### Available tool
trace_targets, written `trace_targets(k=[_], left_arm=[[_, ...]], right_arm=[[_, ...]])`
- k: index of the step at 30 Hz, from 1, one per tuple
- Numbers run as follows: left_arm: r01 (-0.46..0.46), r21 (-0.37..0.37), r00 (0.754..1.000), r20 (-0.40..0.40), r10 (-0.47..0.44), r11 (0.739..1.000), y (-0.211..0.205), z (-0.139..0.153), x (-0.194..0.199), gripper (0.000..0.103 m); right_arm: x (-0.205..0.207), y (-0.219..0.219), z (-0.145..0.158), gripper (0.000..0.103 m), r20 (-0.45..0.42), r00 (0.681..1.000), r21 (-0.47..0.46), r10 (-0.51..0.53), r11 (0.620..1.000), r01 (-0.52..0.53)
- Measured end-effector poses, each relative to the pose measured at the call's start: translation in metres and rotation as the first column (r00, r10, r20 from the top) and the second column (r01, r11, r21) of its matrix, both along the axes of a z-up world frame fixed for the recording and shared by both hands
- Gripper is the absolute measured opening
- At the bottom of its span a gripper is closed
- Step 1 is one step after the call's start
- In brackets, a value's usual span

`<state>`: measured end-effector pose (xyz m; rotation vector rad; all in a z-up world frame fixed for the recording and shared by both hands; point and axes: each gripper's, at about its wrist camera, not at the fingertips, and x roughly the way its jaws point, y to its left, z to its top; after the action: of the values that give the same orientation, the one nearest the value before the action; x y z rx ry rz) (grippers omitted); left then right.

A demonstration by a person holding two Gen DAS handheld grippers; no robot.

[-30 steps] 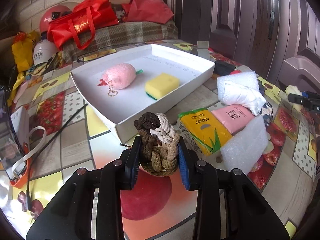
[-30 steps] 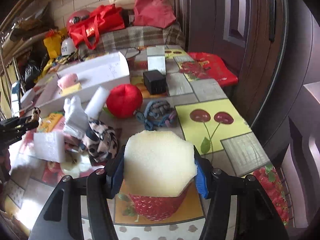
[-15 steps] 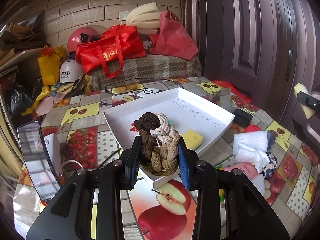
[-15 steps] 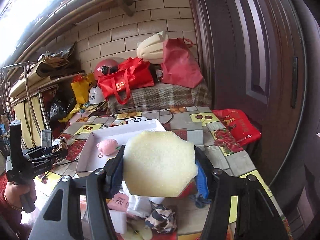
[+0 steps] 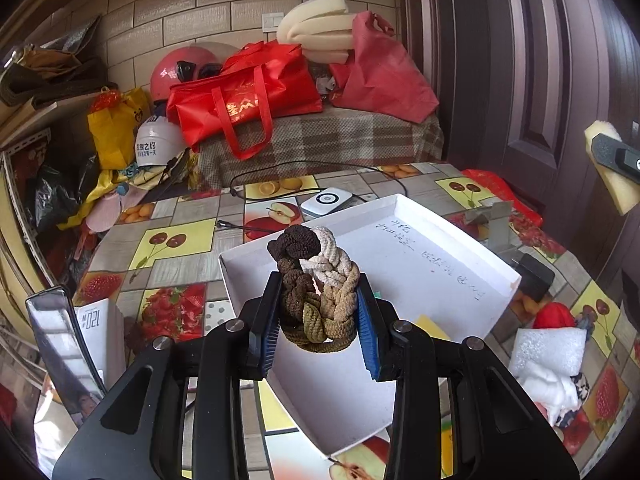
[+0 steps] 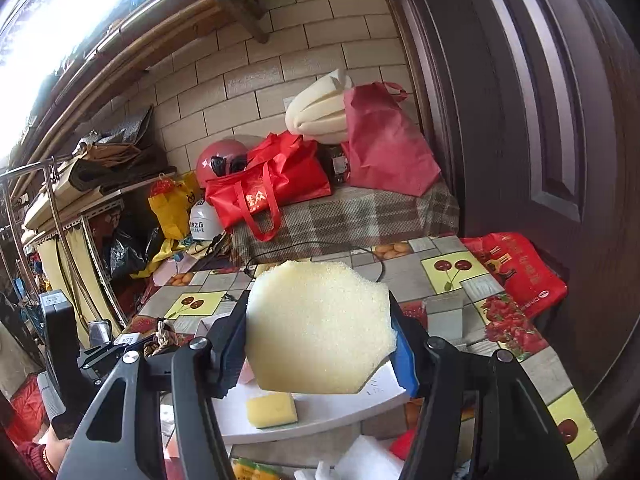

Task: Organize soft objects
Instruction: 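Release rope knot into tray with left tool while right tool releases foam piece, then grasp white foam sheet with left tool while right tool grasps cow-print cloth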

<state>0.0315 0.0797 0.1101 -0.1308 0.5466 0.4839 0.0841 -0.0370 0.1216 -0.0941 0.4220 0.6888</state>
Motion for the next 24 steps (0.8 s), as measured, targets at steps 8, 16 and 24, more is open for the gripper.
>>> trace_targets(k=[8,16,24], left_arm=[[-0.035,-0.085,0.997,-0.072,0.029,0.996,0.017,-0.033,0.028,0.035],[-0.056,-0.129,0.996,-0.079,0.046,0.99,0.031,-0.047,0.027,0.053],[-0.069,-0.082,0.997,0.029,0.071,0.994,0.024,-0.029,0.0,0.103]], right_arm=[[0.063,0.057,-0.08,0.061,-0.234,0.971,-0.149,-0.056,0.989,0.021],[0.076,0.05,-0.102,0.092,-0.325,0.945,-0.062,-0.038,0.998,0.019],[0.056,0.032,-0.074,0.103,-0.24,0.971,0.004,-0.007,1.0,0.008]])
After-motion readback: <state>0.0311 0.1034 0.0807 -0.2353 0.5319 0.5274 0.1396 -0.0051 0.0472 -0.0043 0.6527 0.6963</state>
